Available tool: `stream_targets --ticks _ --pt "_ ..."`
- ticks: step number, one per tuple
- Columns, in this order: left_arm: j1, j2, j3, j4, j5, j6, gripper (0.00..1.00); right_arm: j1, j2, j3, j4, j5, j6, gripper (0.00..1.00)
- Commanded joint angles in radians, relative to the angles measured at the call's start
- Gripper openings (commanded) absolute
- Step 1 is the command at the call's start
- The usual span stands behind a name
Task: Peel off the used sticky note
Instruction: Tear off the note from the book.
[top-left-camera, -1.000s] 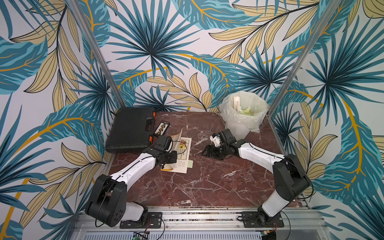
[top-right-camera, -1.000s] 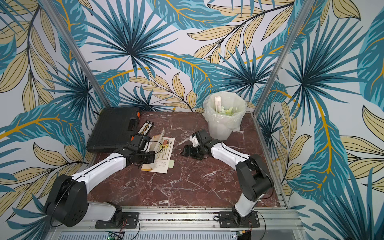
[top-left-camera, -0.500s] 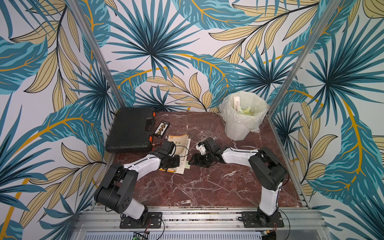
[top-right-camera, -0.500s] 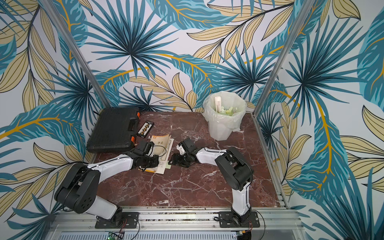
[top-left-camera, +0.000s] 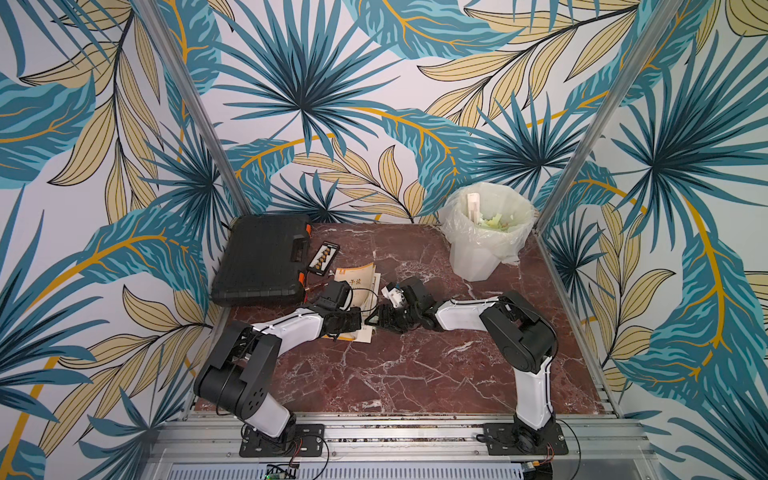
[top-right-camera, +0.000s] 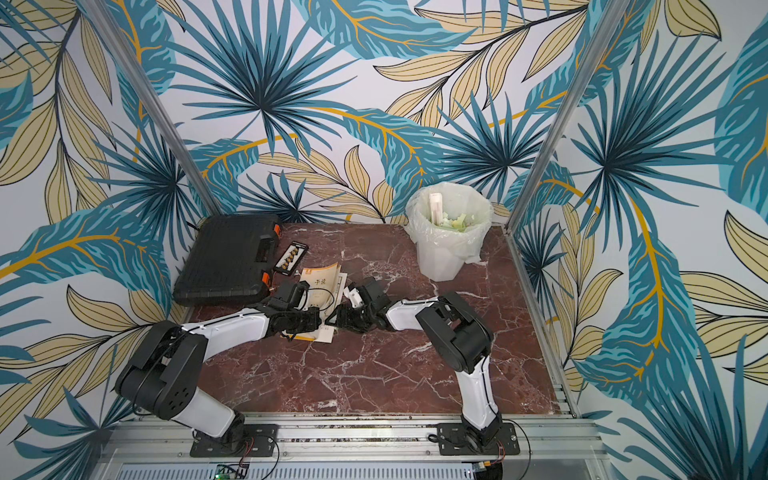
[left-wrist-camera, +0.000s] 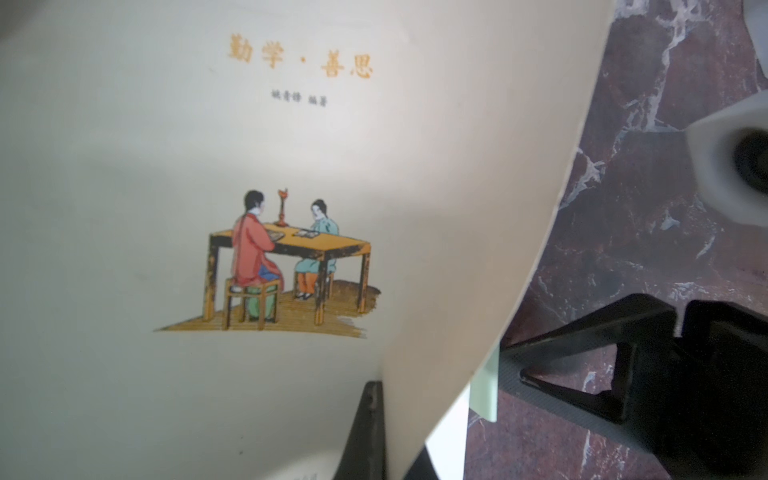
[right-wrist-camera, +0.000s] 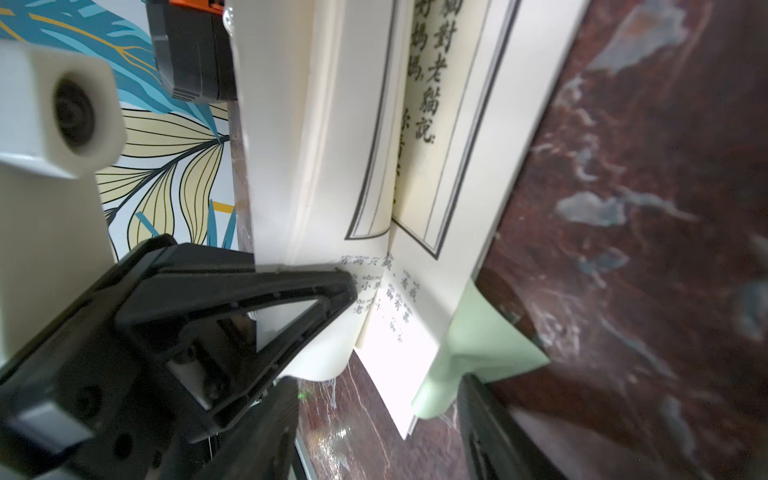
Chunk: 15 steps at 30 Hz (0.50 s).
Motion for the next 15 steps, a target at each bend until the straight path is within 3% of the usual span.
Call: stream_targets --ticks 1,11,15 --pt "0.007 0.078 -0.046 -0.061 -0.067 0.002 0.00 0.011 0.082 -0.049 -0.081 0.065 0.013 0.62" --pt "0.007 0.060 -0.045 -0.076 -0.071 0.013 0.00 0.010 0.092 -0.017 -0.150 0.165 0.004 0.33" --pt "0.006 0.054 -0.047 -0.077 -0.073 0.014 0.00 0.011 0.109 0.044 -0.291 0.208 -0.041 0.30"
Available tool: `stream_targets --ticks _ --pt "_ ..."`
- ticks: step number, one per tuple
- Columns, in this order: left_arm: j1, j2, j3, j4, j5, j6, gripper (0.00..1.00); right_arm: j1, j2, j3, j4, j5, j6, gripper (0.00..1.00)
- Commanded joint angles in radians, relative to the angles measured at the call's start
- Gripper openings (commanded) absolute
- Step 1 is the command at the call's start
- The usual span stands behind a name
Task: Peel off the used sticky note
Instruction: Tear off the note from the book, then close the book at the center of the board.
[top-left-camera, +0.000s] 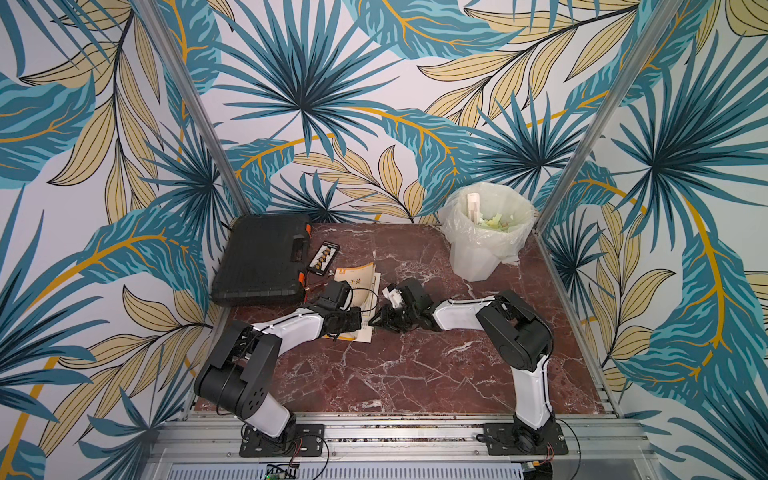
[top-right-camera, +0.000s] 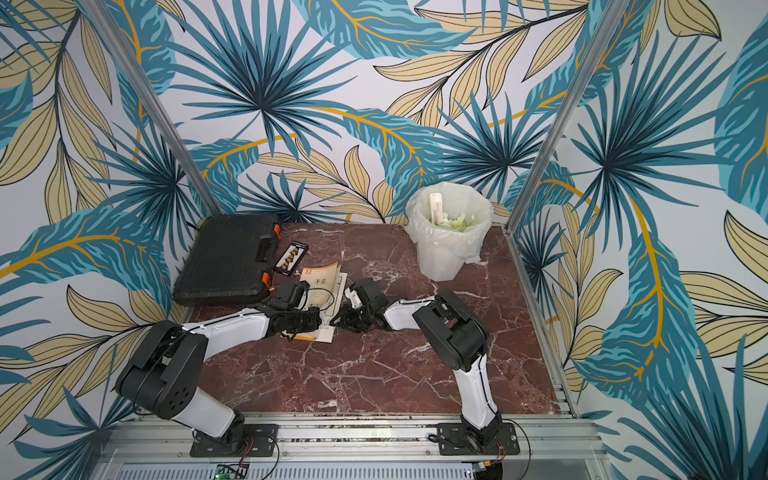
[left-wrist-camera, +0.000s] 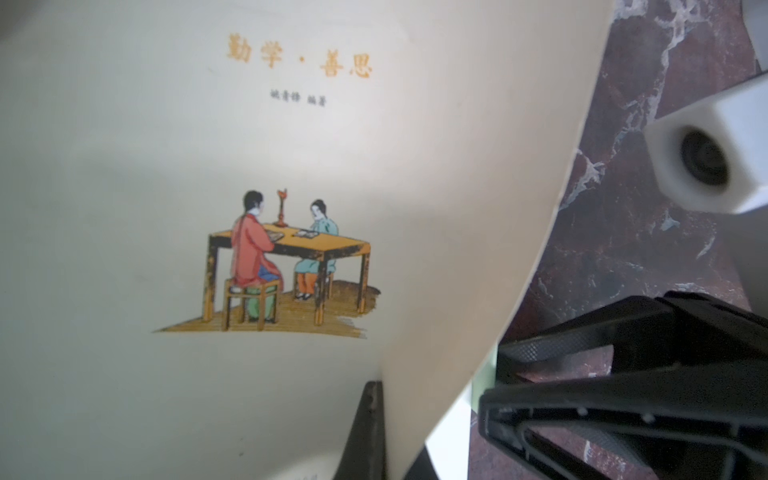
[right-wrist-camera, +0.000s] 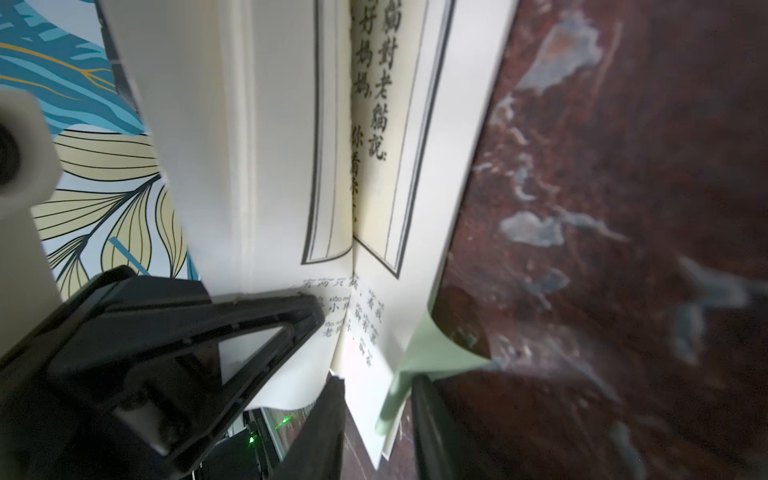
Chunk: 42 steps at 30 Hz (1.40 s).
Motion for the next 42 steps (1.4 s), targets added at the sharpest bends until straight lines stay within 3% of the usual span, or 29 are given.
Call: stream_targets --ticks 1,9,21,28,37,42 --pt "0.006 0.053 -0.047 -0.077 -0.073 0.012 0.00 0.005 0.079 0.014 -0.259 0.153 -0.060 0.28" --pt "0.007 0.052 -0.038 -0.077 -0.077 0.018 0.00 0.005 0.028 0.030 -0.347 0.215 -0.111 0.00" --pt "0.013 0.046 -0.033 -0.119 -0.096 0.008 0.00 -0.041 -0.226 -0.055 -0.432 0.287 -0.175 0.00" --pt "0.014 -0.013 -0.021 -0.131 -0.039 0.008 0.00 -0.089 -0.376 -0.063 -0.510 0.282 -0.220 0.00" --pt "-0.006 -0.001 0.008 -0.154 -0.003 0.023 0.00 -0.175 -0.605 0.203 -0.775 0.284 -0.331 0.00" --pt "-0.049 0.044 0.028 -0.142 0.002 0.016 0.00 -0.273 -0.620 0.427 -0.885 0.262 -0.368 0.00"
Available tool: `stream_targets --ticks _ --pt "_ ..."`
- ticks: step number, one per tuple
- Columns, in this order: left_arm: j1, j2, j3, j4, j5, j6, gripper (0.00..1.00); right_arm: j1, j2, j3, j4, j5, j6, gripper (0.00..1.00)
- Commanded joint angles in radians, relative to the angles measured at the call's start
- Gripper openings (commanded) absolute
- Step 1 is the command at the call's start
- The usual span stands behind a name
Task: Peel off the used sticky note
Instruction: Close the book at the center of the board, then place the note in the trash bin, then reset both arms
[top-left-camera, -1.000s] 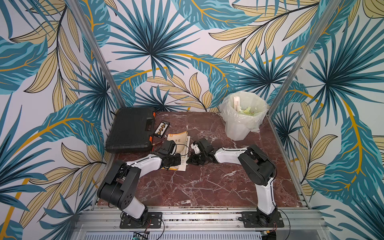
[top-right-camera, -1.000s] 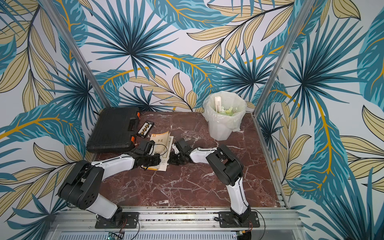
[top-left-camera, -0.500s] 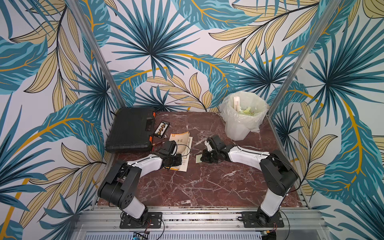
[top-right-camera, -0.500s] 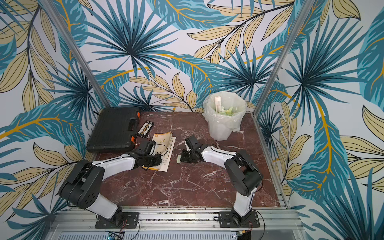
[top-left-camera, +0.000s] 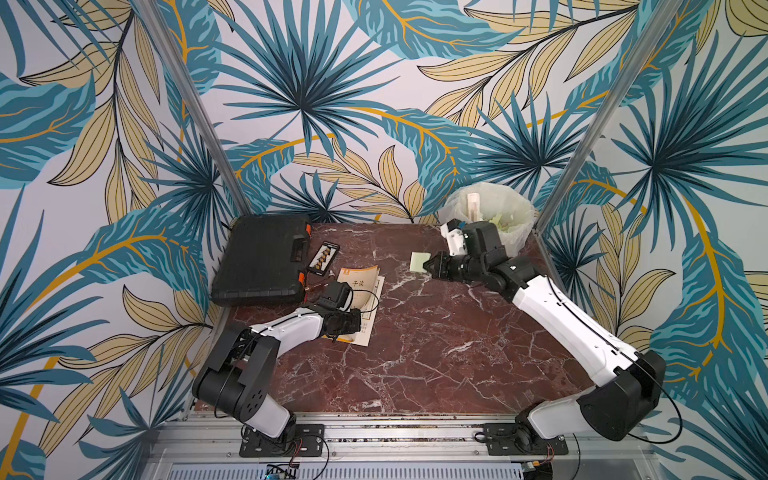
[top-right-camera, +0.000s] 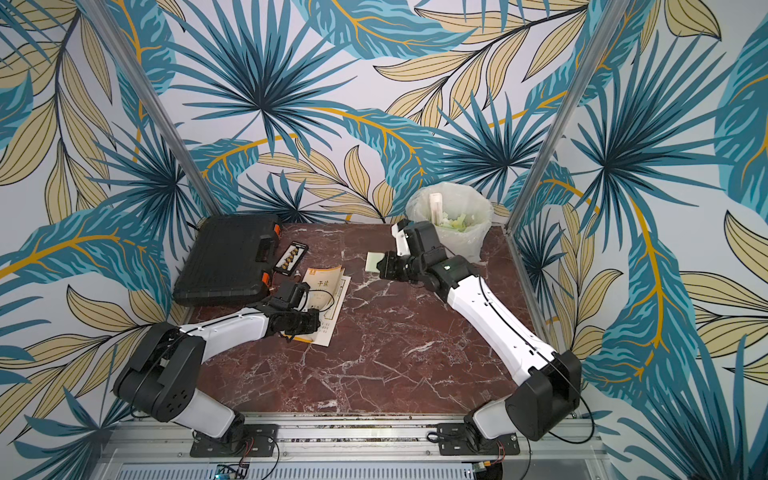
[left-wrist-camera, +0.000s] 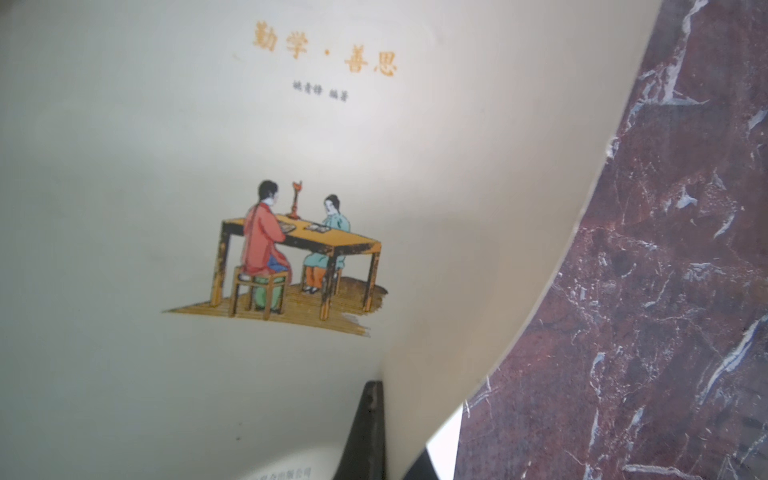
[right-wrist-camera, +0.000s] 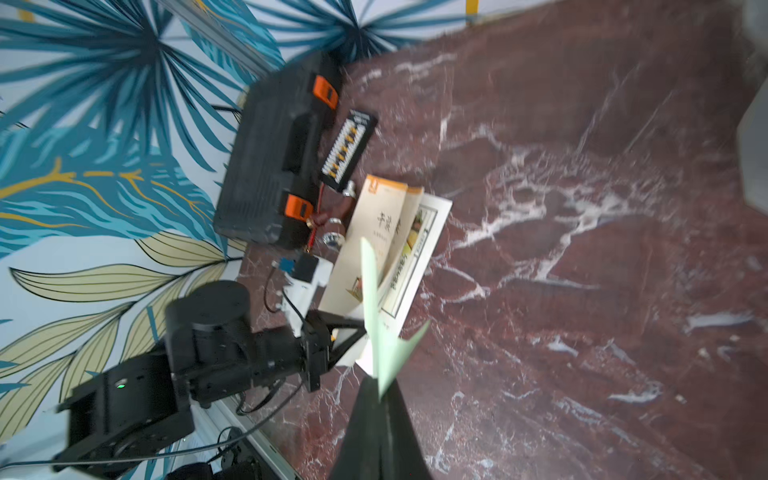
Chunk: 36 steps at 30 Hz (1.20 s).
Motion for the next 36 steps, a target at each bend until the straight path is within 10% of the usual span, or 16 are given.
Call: stream_targets --ticks 1,14,22,29,36 --pt "-0.037 0.062 0.012 -0.067 0.004 -0.003 0.00 -0.067 0.005 0.121 -0.134 -0.019 -0.051 0.00" --pt "-0.083 0.060 0.040 -0.079 0.010 -0.014 0.00 -0.388 0.271 0.519 -0.274 -0.021 -0.071 0.05" --pt "-0.089 0.026 0.054 -0.100 0.007 -0.011 0.06 -0.439 0.411 0.684 -0.406 0.061 -0.137 0.45" --pt "-0.089 -0.009 0.083 -0.124 0.019 -0.011 0.28 -0.451 0.405 0.754 -0.466 0.122 -0.176 0.76" --pt "-0.096 -0.091 0.091 -0.120 0.050 -0.029 0.76 -0.453 0.289 0.730 -0.472 0.120 -0.211 0.99"
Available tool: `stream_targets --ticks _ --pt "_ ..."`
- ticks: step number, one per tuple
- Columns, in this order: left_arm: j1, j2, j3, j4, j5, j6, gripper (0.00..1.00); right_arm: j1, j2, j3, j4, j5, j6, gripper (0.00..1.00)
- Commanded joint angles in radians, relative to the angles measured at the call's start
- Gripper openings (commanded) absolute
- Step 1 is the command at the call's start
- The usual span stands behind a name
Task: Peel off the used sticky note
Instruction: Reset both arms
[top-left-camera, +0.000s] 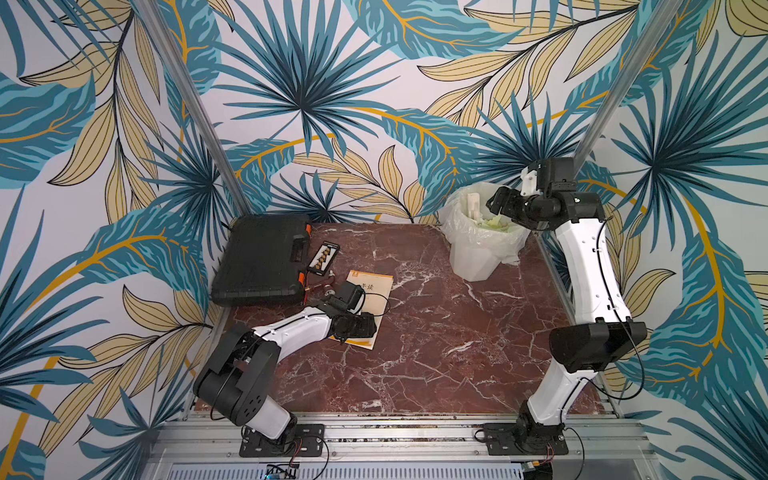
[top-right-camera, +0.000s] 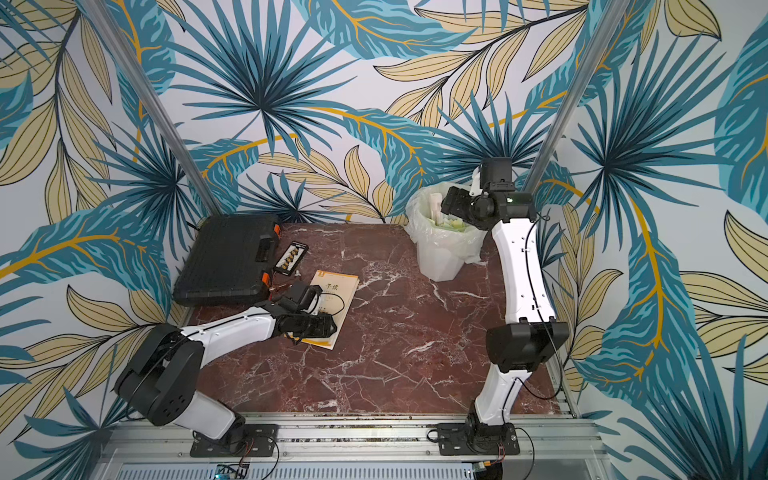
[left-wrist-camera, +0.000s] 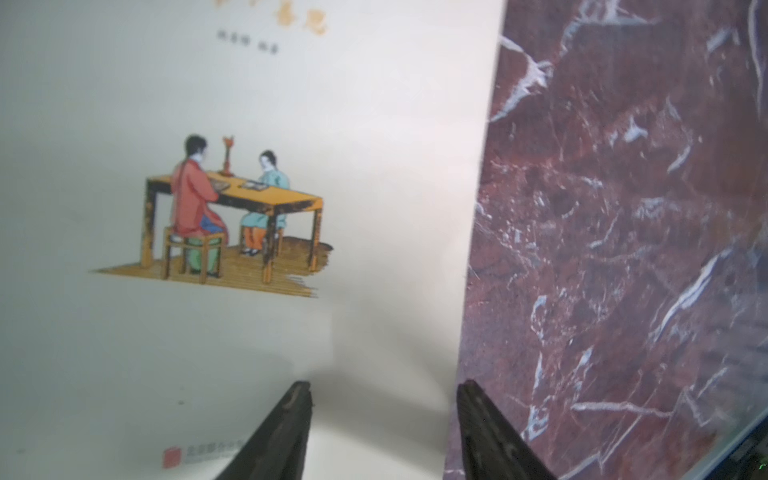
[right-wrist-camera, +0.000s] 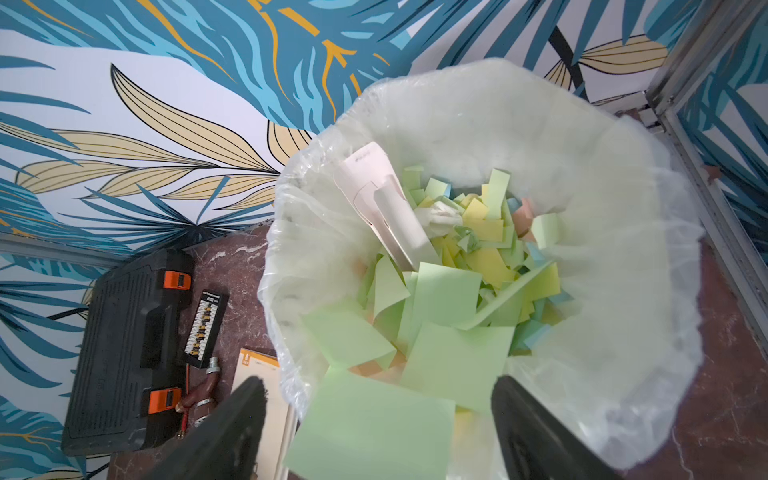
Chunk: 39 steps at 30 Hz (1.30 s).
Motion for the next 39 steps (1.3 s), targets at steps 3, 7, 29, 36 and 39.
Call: stream_targets --ticks 3,7,29,36,39 --pt "-0.010 -0.119 0.043 -0.030 0.004 -0.003 1.00 -0.003 -0.174 -0.124 0.032 -0.010 -0.042 0.99" --pt "-0.011 -0.214 0.055 -0.061 -0.027 0.014 1.00 -0.003 -0.332 -0.346 0.159 -0.021 -0.051 0.99" --pt "0.006 -0.799 -0.265 0.113 -0.935 0.138 1.00 -0.001 -1.213 -1.980 1.302 0.290 -0.011 0.99" --pt "0.072 -0.766 -0.384 0.314 -1.088 0.295 1.00 -0.001 -1.130 -2.032 1.414 0.464 -0.107 1.00" --pt "0.128 -0.731 -0.433 0.441 -1.070 0.355 1.00 -0.001 -1.042 -2.031 1.490 0.482 -0.164 0.99"
